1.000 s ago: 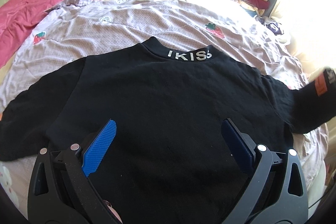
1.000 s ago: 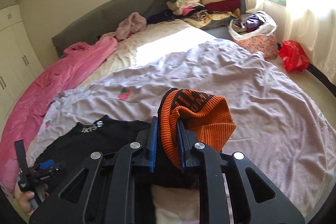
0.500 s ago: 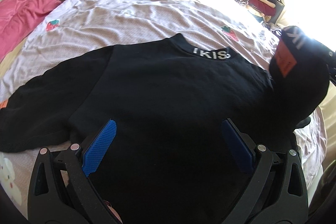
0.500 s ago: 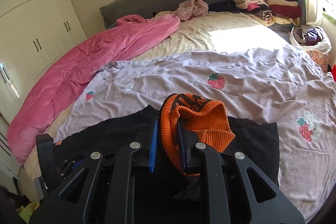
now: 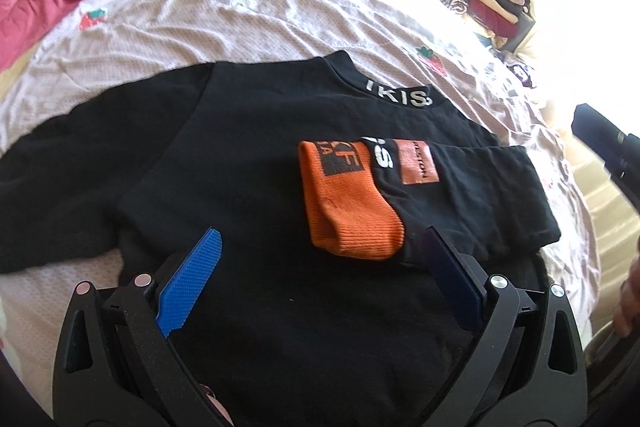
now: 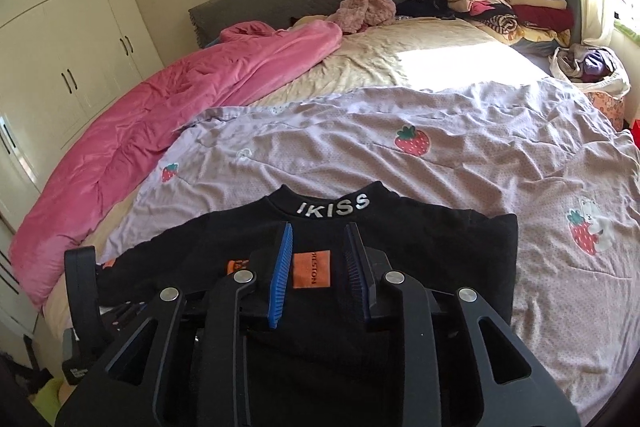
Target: Fold small clothes
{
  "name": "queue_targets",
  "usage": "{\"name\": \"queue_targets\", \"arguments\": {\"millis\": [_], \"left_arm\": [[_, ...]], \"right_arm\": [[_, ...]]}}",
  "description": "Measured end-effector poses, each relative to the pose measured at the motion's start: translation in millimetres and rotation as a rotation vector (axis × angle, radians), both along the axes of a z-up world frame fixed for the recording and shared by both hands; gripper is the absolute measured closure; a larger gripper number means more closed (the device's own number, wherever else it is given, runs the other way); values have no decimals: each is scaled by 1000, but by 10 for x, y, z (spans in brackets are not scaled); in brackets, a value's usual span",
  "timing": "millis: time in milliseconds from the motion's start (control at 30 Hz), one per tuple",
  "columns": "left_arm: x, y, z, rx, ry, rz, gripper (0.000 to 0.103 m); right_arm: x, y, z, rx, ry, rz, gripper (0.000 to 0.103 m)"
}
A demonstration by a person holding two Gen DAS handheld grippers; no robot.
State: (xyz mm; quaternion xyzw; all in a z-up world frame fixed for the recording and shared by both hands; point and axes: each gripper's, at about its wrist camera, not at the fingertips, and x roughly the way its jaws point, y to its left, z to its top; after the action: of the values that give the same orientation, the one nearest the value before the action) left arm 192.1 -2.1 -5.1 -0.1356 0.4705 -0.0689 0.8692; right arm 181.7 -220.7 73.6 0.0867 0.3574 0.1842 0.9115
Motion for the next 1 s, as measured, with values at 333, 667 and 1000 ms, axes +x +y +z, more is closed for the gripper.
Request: {"name": "queue_targets", "arguments": {"millis": [333, 667, 1000], "left_arm": [[134, 23, -112, -77, 52, 20, 36], [253, -188, 10, -41, -39, -6, 98], [141, 88, 445, 106, -179, 14, 100]], "right_arm": [[-171, -452, -281, -30, 51, -104, 53], [-346, -755, -574, -13, 126, -182, 52], [-330, -743, -689, -23, 149, -187, 52]]}}
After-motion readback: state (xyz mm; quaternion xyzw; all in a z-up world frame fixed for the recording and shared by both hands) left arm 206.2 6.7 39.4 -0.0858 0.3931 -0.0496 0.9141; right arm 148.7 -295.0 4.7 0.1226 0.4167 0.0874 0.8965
